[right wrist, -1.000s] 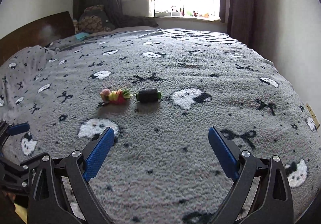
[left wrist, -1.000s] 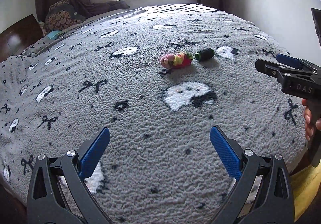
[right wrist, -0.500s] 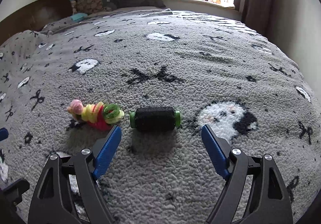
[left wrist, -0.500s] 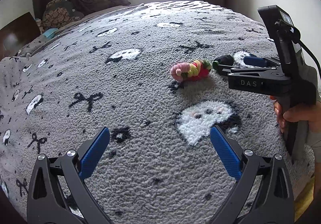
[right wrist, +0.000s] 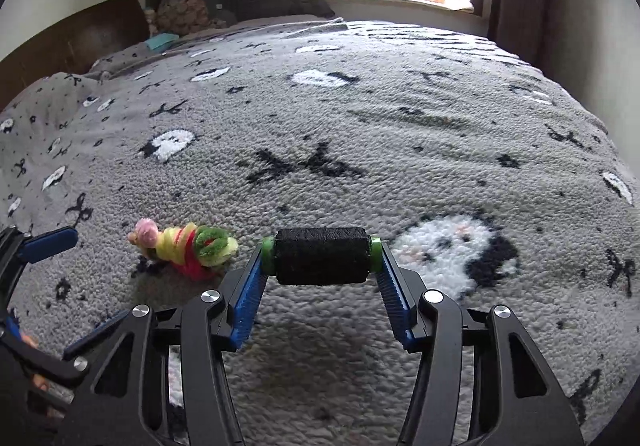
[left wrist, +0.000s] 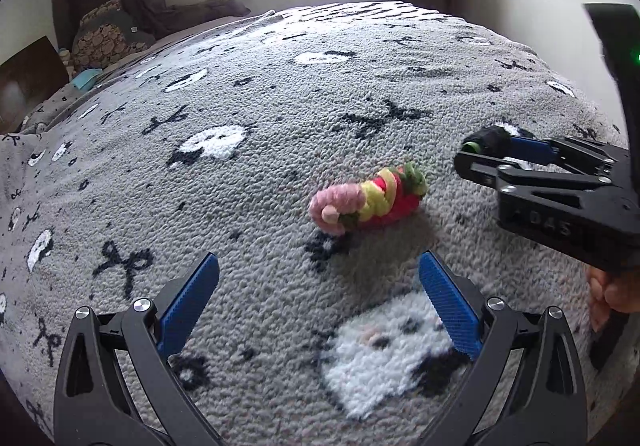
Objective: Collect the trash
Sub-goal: 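Grasp the black thread spool with the right tool while the left tool grasps the pipe-cleaner toy, then carry the thread spool and pipe-cleaner toy down to the bin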
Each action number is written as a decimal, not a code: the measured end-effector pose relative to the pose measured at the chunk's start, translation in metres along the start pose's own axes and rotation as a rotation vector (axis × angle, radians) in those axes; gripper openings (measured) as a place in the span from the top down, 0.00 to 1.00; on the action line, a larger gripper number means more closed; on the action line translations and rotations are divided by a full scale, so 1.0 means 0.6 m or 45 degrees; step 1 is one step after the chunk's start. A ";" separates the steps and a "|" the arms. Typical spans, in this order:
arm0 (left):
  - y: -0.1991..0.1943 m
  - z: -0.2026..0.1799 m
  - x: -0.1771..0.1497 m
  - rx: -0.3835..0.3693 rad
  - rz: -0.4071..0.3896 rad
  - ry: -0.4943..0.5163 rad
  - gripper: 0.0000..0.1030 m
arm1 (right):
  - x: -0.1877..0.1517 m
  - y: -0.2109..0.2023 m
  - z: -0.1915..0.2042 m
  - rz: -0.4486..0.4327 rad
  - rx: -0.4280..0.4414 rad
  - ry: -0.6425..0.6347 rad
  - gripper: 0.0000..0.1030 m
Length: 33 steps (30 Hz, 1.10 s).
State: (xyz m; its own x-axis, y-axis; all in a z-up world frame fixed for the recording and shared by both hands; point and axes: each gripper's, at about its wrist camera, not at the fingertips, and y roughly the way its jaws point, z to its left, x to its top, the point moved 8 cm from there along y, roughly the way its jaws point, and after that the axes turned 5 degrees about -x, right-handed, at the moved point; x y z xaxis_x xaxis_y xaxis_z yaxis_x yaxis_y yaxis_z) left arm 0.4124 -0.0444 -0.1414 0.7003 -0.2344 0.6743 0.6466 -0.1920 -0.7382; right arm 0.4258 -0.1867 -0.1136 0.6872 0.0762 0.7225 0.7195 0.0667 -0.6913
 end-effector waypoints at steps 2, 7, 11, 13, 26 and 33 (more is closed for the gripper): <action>0.018 -0.009 0.012 -0.034 -0.001 -0.030 0.08 | 0.003 -0.013 -0.022 -0.018 -0.031 0.006 0.47; 0.060 -0.039 0.034 -0.114 0.027 -0.084 0.08 | 0.002 -0.038 -0.067 -0.047 -0.065 0.024 0.47; 0.089 -0.026 0.044 -0.077 0.052 -0.177 0.08 | -0.008 -0.057 -0.073 -0.059 -0.045 0.002 0.47; 0.100 -0.019 0.043 -0.100 0.077 -0.231 0.10 | -0.016 -0.065 -0.071 -0.060 -0.035 -0.007 0.47; -0.064 -0.029 0.010 -0.082 0.002 -0.118 0.34 | -0.049 -0.222 -0.051 -0.196 -0.081 -0.072 0.47; -0.255 -0.065 -0.011 -0.060 -0.136 0.002 0.34 | -0.054 -0.388 -0.043 -0.374 -0.094 -0.097 0.47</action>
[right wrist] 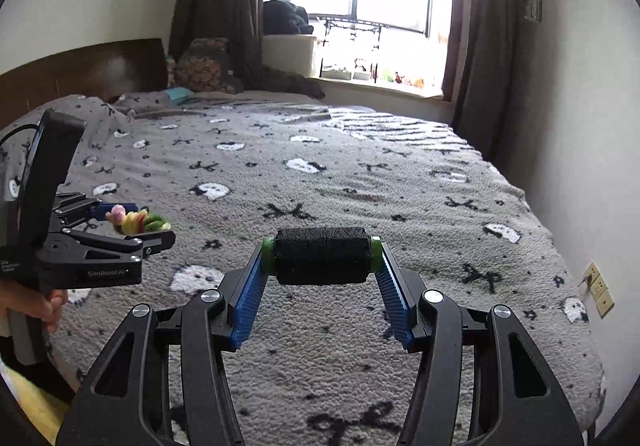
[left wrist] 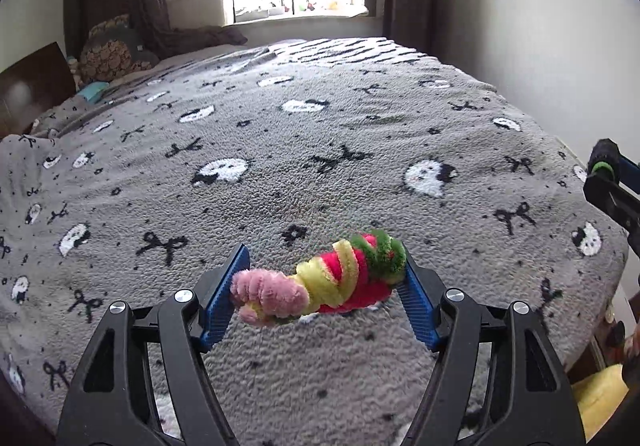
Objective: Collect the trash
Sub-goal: 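Carry the thread spool and pipe-cleaner toy down to the bin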
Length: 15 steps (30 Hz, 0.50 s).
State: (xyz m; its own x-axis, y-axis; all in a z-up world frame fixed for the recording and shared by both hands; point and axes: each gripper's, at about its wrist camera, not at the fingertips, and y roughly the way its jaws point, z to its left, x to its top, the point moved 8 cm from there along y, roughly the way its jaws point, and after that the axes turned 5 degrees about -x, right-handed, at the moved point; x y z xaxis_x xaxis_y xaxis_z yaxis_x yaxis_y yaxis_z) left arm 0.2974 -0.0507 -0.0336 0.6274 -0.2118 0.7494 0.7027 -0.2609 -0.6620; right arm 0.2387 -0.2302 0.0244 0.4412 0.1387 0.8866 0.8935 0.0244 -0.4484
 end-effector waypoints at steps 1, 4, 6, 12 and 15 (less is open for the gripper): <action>-0.026 -0.009 -0.003 -0.002 -0.021 0.023 0.34 | 0.004 -0.025 0.000 -0.026 -0.001 -0.007 0.47; -0.093 -0.035 -0.018 -0.013 -0.076 0.070 0.34 | 0.006 -0.092 0.002 -0.087 0.002 -0.027 0.47; -0.128 -0.051 -0.037 -0.036 -0.088 0.084 0.34 | -0.001 -0.130 0.003 -0.111 0.026 -0.025 0.47; -0.203 -0.085 -0.115 -0.046 -0.152 0.127 0.34 | -0.045 -0.217 0.008 -0.148 0.057 -0.030 0.47; -0.220 -0.100 -0.162 -0.079 -0.160 0.109 0.34 | -0.081 -0.236 0.024 -0.123 0.112 -0.028 0.47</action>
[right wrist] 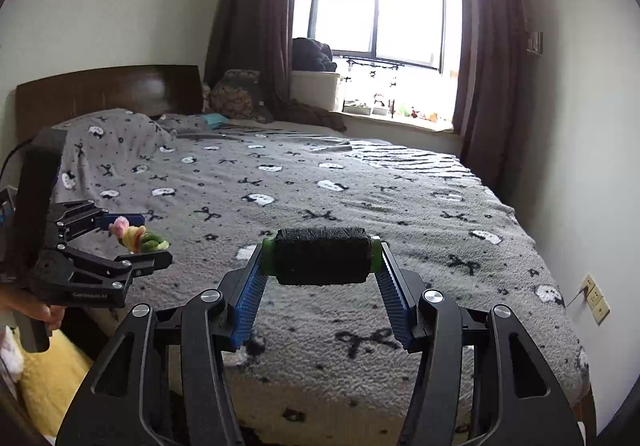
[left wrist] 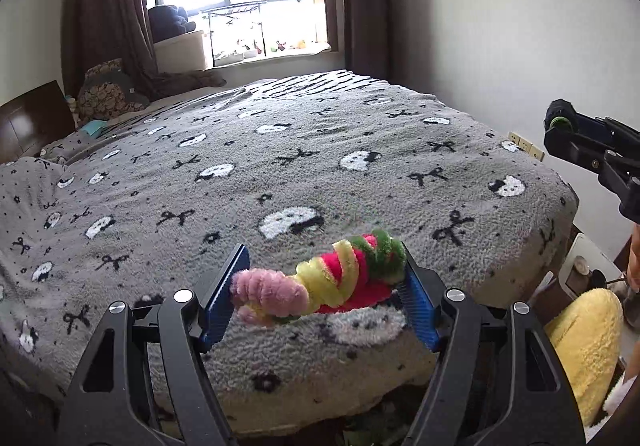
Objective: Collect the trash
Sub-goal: 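Carry the thread spool and pipe-cleaner toy down to the bin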
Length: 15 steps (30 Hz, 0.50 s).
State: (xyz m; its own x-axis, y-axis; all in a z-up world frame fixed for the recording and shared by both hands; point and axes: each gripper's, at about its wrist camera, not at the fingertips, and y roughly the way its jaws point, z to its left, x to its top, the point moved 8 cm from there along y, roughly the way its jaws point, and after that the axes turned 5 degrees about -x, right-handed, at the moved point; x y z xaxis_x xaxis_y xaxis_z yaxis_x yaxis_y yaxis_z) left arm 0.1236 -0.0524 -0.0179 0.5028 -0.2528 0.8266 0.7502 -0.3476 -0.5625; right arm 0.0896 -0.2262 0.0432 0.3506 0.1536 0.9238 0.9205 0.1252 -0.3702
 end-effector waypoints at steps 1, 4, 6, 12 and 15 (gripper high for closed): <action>-0.005 -0.006 -0.016 -0.008 0.000 -0.010 0.33 | -0.014 -0.003 0.008 0.015 0.019 -0.002 0.47; -0.010 -0.024 -0.069 -0.035 0.020 -0.048 0.34 | -0.060 -0.007 0.037 0.070 0.079 0.000 0.47; -0.005 -0.034 -0.107 -0.047 0.048 -0.074 0.33 | -0.093 -0.003 0.057 0.113 0.117 0.006 0.47; 0.034 -0.043 -0.225 -0.036 0.188 -0.149 0.34 | -0.217 0.034 0.109 0.299 0.140 0.034 0.47; 0.058 -0.044 -0.286 -0.059 0.289 -0.205 0.34 | -0.280 0.053 0.124 0.401 0.149 0.053 0.47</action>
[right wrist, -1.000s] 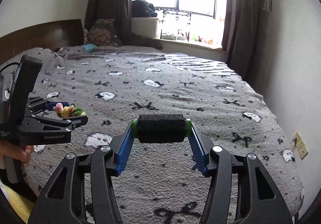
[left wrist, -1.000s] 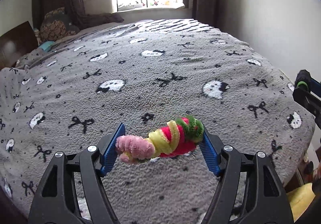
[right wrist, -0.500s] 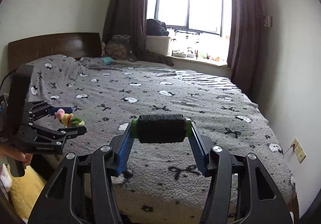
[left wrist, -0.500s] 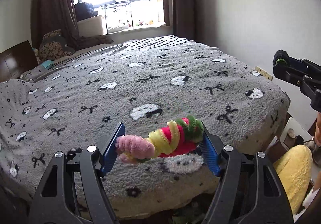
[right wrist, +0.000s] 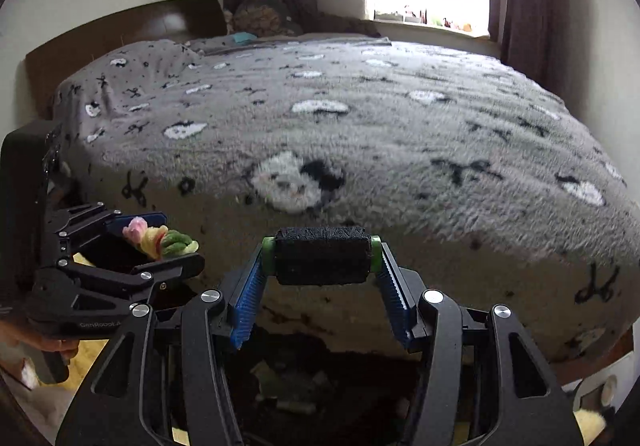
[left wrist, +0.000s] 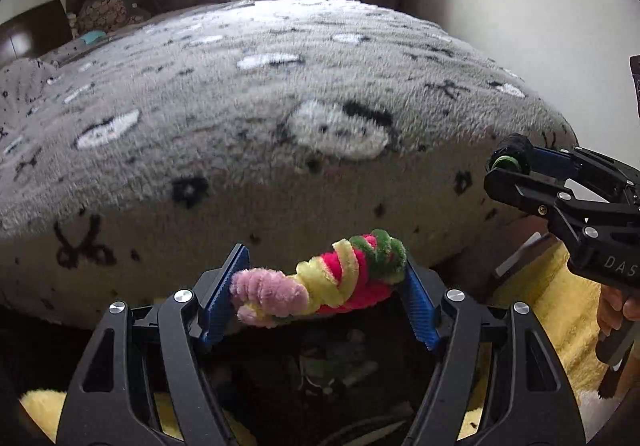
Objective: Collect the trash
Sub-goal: 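Carry the thread spool and pipe-cleaner toy down to the bin, then open both tools to drop the spool and toy into the bin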
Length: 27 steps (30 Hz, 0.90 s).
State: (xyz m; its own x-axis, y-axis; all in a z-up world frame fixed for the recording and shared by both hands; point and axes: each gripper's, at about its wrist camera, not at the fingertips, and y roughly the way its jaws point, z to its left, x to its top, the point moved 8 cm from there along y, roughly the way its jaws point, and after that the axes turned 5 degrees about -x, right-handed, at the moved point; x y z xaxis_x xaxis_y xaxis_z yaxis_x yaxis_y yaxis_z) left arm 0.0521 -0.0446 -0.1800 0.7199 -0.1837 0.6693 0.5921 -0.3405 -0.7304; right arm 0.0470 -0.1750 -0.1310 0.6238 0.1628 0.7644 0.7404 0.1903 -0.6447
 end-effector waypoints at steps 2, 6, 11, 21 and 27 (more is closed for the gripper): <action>0.023 0.005 -0.036 -0.035 0.070 -0.048 0.34 | -0.040 0.024 0.012 0.063 0.001 -0.028 0.47; 0.064 0.012 -0.098 -0.034 0.196 -0.064 0.33 | -0.108 0.063 0.019 0.215 0.059 0.011 0.47; 0.108 0.025 -0.155 -0.044 0.328 -0.106 0.34 | -0.160 0.101 0.021 0.361 0.096 0.060 0.47; 0.161 0.025 -0.212 -0.096 0.535 -0.119 0.33 | -0.211 0.163 0.040 0.604 0.161 0.074 0.46; 0.172 0.023 -0.225 -0.166 0.591 -0.136 0.30 | -0.220 0.181 0.043 0.650 0.188 0.092 0.46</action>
State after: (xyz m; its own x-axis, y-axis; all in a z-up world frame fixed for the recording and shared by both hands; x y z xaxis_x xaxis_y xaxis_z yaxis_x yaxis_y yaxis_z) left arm 0.0210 -0.0425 -0.3478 0.9341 -0.2500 0.2548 0.1551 -0.3587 -0.9205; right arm 0.0386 -0.1508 -0.3023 0.9150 0.2040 0.3481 0.2982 0.2391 -0.9241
